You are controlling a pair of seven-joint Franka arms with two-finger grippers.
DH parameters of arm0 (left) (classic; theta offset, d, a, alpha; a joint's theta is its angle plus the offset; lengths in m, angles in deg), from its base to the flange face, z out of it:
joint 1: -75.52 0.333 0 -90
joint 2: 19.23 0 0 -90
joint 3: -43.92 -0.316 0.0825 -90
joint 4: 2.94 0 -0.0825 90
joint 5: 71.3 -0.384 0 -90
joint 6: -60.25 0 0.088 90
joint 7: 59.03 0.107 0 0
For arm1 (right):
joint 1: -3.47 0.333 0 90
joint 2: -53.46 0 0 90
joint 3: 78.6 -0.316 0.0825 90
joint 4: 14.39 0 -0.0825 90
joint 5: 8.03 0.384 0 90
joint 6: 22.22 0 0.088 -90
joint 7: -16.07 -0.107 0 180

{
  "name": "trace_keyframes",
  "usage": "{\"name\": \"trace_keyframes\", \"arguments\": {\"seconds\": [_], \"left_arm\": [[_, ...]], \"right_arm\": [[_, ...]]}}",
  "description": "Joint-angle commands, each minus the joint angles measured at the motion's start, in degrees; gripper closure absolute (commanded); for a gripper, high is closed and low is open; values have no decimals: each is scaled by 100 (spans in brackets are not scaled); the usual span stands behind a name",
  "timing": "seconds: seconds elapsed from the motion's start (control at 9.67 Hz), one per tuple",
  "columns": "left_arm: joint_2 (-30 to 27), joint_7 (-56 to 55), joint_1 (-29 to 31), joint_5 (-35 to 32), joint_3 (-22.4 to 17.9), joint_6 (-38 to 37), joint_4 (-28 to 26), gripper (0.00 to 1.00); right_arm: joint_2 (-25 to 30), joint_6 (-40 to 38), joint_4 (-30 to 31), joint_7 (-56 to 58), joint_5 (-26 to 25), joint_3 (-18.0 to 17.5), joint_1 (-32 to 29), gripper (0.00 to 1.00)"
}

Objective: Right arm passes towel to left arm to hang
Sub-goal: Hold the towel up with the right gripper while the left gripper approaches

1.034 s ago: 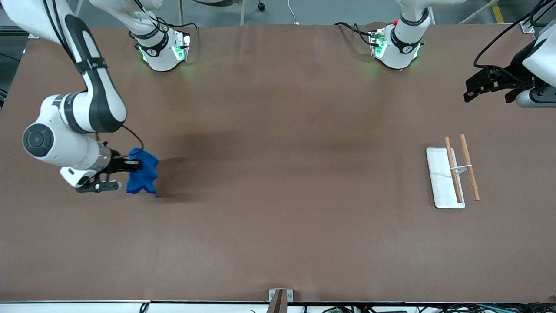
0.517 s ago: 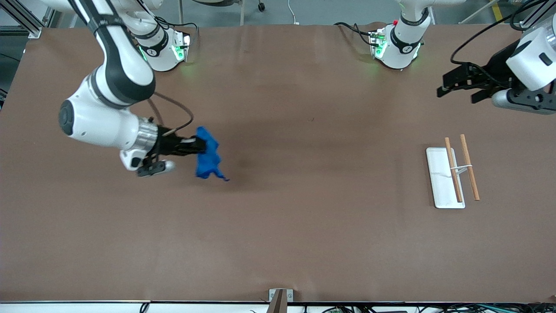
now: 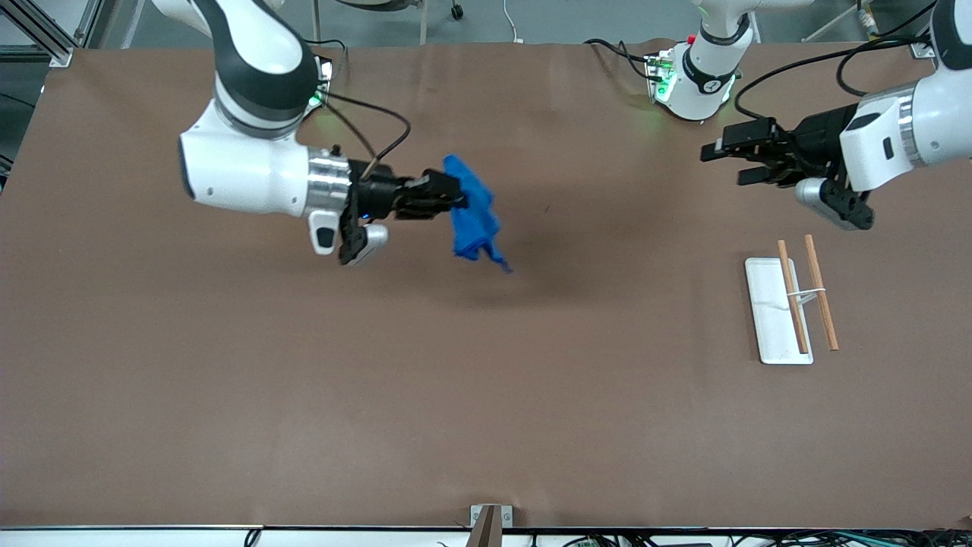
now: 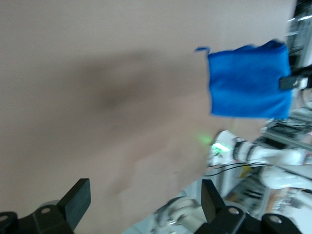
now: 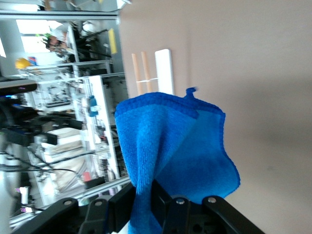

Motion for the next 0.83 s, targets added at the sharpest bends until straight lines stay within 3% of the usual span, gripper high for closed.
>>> {"name": "trace_keyframes", "arguments": {"seconds": [0.0,0.31,0.62,0.72], "left_arm": [[-379,809,73,1120,3,547,-1340,0],[-933,1865,20,2562,125,1565,-2792,1],[-925,2612,20,4635,292,1612,-3506,1],[-934,2824,20,4955,485,1612,-3656,1]], "right_arm": [[-15,338,-262,10,832,13,305,100],[-103,384,-500,27,1685,13,552,100],[-120,393,-571,27,1732,4,649,100],[-199,384,-614,19,1740,-5,675,100]]}}
